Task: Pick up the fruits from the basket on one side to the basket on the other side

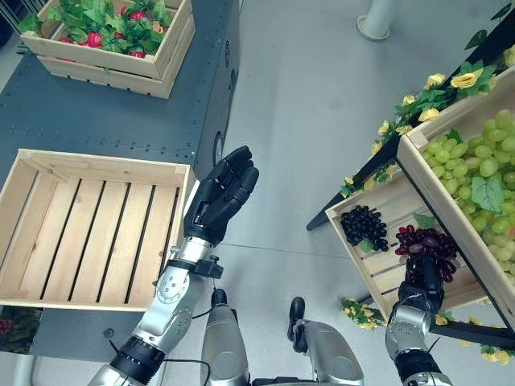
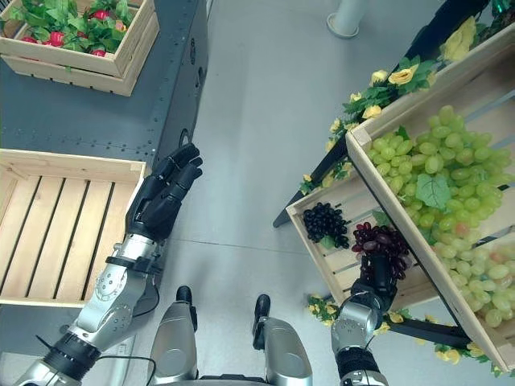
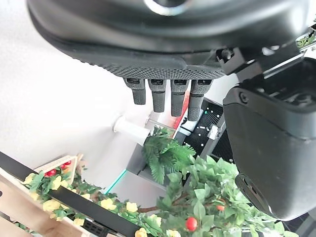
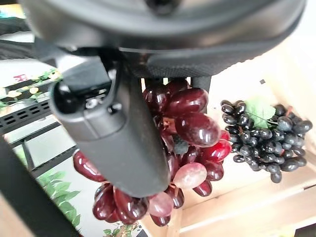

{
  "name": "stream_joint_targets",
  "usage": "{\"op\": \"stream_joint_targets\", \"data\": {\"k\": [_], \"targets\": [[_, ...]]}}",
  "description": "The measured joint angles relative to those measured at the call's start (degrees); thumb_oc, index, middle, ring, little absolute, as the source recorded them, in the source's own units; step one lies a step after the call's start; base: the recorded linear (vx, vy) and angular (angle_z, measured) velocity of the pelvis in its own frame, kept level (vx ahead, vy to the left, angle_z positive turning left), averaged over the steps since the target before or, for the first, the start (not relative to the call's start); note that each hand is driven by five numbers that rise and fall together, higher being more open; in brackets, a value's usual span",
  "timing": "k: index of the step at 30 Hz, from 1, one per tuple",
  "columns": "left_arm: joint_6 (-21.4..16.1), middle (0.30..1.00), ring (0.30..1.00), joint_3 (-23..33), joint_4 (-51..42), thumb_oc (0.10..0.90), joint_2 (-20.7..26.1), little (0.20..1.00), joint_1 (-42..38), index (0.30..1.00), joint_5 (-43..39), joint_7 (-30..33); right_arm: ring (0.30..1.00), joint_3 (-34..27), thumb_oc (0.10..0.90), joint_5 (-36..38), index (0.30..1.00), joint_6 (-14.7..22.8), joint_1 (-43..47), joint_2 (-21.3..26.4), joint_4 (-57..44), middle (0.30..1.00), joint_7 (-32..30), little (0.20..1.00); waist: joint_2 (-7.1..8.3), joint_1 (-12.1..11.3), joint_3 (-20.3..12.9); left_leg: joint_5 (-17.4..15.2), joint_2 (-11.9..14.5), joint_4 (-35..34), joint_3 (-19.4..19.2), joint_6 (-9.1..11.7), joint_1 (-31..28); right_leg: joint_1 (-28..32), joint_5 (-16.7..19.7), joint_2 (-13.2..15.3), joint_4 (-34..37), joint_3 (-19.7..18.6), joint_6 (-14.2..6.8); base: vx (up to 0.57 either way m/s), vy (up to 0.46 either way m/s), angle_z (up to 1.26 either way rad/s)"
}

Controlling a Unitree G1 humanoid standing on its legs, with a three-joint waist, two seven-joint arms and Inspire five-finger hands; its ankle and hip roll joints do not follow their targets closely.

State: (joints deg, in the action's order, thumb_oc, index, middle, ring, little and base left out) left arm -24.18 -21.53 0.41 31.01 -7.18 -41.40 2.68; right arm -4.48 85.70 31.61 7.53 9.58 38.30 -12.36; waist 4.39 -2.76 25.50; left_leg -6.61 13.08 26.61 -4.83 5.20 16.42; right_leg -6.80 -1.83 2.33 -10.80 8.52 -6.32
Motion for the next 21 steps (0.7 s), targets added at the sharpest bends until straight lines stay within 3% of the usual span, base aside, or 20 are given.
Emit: {"op": "stream_joint_targets", "data": {"k": [1, 8, 21], "targets": [[0.01, 0.900, 0.900, 0.02, -0.18, 0.800, 0.27, 0.900, -0.02, 0.900, -0.02, -0.03, 0.900, 0.18, 0.800, -0.03, 0.900, -0.41, -0.02, -0.03, 0.48, 0.900, 0.00, 0.900, 0.20, -0.04, -0.13, -0.21, -0.01, 0.28, -0.14, -0.17, 0.33, -0.09, -0.40, 0.11, 0.68, 0.08, 0.05, 0.00, 0.000, 0.00], [0.28, 0.900, 0.900, -0.16, -0.50, 0.800, 2.67, 0.900, -0.12, 0.900, -0.52, -0.41, 0.900, 0.54, 0.800, -4.52, 0.900, -4.78, 0.16, -0.16, 5.51, 0.900, -3.55, 0.900, 0.62, -0.84, -0.41, -1.17, -0.19, 1.70, -0.39, -0.68, 2.51, -1.10, 1.50, 0.32, 2.22, 0.31, -0.47, 0.01, -0.003, -0.02], [1.47, 0.900, 0.900, -0.42, -0.59, 0.800, 3.25, 0.900, -0.06, 0.900, -1.79, -1.46, 0.900, 0.32, 0.800, -4.36, 0.900, -7.55, 1.75, -0.24, 7.45, 0.900, -4.04, 0.900, 0.50, -1.49, -0.35, -1.34, -0.15, 1.60, -0.23, -0.64, 1.99, -0.12, 1.47, 0.30, 2.94, 1.46, -0.28, 0.03, 0.003, 0.01]]}}
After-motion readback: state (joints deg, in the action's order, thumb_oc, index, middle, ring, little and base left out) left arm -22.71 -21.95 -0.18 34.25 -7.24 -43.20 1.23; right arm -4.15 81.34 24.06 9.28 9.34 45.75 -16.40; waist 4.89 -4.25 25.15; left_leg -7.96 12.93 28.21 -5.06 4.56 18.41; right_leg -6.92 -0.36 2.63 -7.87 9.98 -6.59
